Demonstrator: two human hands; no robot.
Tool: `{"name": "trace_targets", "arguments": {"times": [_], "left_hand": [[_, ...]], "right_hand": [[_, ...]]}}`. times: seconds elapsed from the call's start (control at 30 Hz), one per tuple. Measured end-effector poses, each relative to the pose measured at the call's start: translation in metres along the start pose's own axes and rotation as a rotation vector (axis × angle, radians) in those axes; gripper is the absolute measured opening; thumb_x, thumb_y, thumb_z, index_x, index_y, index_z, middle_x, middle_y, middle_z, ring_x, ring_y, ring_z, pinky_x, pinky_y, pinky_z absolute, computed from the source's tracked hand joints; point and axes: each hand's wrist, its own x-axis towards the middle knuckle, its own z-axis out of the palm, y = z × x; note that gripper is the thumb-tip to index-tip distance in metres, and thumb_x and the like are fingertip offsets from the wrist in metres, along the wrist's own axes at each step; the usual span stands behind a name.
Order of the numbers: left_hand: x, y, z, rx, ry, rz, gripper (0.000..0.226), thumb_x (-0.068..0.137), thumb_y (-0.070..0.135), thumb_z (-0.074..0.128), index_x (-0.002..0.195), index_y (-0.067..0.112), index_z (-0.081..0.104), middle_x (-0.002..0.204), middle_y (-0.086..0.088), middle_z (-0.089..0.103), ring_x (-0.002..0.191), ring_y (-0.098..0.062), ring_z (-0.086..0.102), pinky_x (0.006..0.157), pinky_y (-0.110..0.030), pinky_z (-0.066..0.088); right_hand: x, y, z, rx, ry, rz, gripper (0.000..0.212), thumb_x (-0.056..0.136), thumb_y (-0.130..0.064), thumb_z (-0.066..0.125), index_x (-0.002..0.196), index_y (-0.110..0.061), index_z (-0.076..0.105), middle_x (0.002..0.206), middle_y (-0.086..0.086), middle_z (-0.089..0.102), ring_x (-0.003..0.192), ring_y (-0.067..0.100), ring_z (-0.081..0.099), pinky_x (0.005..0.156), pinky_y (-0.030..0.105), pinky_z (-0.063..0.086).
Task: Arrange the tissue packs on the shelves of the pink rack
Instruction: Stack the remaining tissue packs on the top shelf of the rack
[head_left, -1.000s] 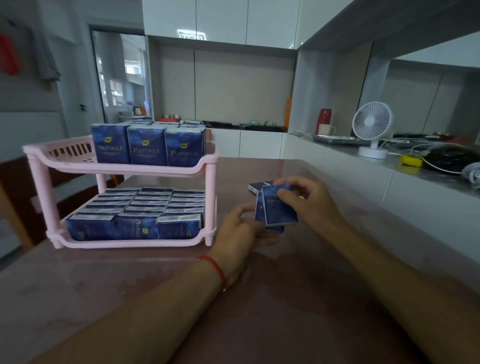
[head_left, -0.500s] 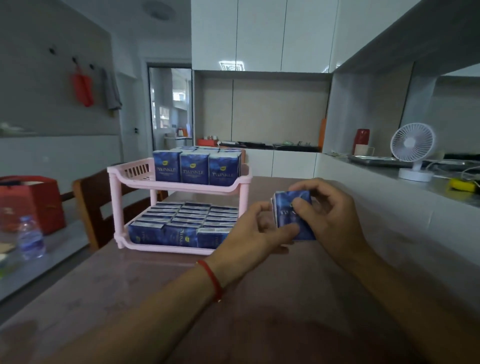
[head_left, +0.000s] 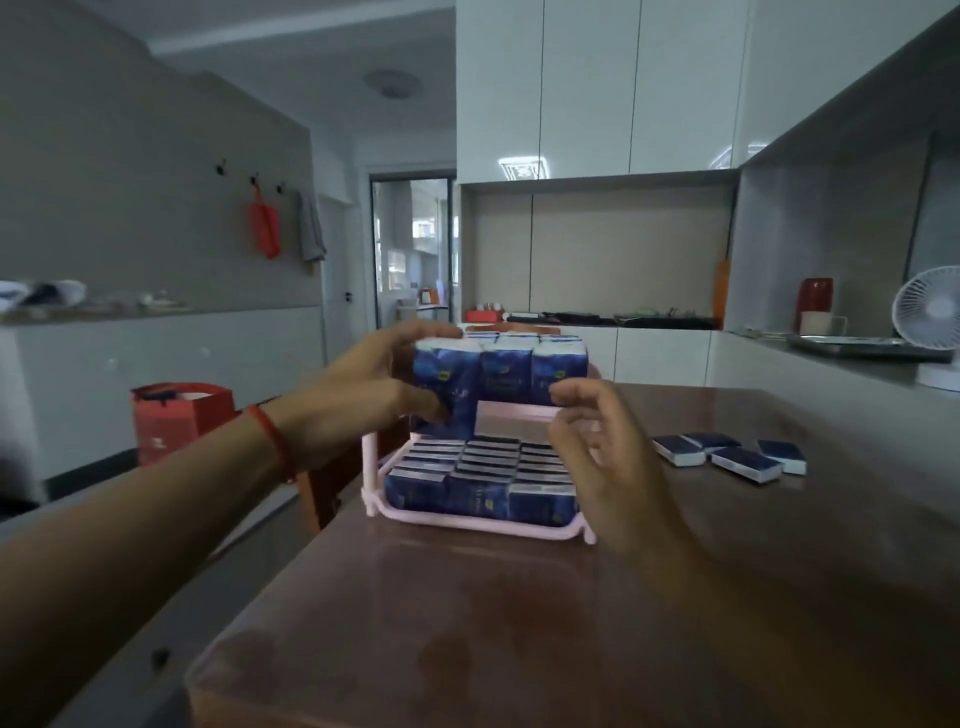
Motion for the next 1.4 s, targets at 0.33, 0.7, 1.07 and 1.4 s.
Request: {"name": "trace_targets", "arguments": {"times": [0.33,0.7,1.07,1.4], "left_hand": [[0.077,-0.027,-0.068,0.145,0.192,-0.086,0.055,0.079,-0.011,0.065,0.126,0.013,0.050,0.121,-0.013,0.056,0.112,-0.031,0.059,0.092,-0.046,0.055],[0.158,-0.056,-0.050,0.276,0.069,-0.229,0.039,0.081,-0.002,0.065,0.114,0.018,0.054,0.109,-0.010,0.058,0.100,-0.026,0.057,0.087,-0.038,0.052],[0.175,-0.071,-0.062,0.385,-0.172,-0.257,0.046,0.091,0.008,0.062,0.132,0.027,0.057,0.123,-0.008,0.066,0.112,-0.029,0.064,0.096,-0.052,0.053],[0.182,-0.081,-0.055,0.457,-0.172,-0.232,0.061,0.087,0.007,0.067,0.140,0.028,0.046,0.134,-0.005,0.057,0.126,-0.030,0.052,0.105,-0.056,0.044]], "right_hand": [[-0.020,0.039,0.023,-0.420,-0.053,-0.262,0.044,0.078,-0.013,0.060,0.121,-0.024,0.052,0.124,-0.007,0.053,0.118,0.006,0.050,0.099,0.031,0.051],[-0.009,0.055,0.007,-0.461,0.220,-0.160,0.050,0.073,-0.018,0.059,0.123,-0.010,0.057,0.139,0.009,0.041,0.131,0.018,0.037,0.109,0.047,0.038],[-0.006,0.059,0.010,-0.454,0.218,-0.171,0.054,0.076,-0.028,0.052,0.123,-0.002,0.057,0.140,0.009,0.038,0.131,0.021,0.041,0.111,0.038,0.038],[-0.005,0.059,0.009,-0.434,0.223,-0.201,0.052,0.074,-0.018,0.056,0.125,-0.005,0.054,0.140,0.008,0.037,0.135,0.009,0.035,0.114,0.043,0.037]]}}
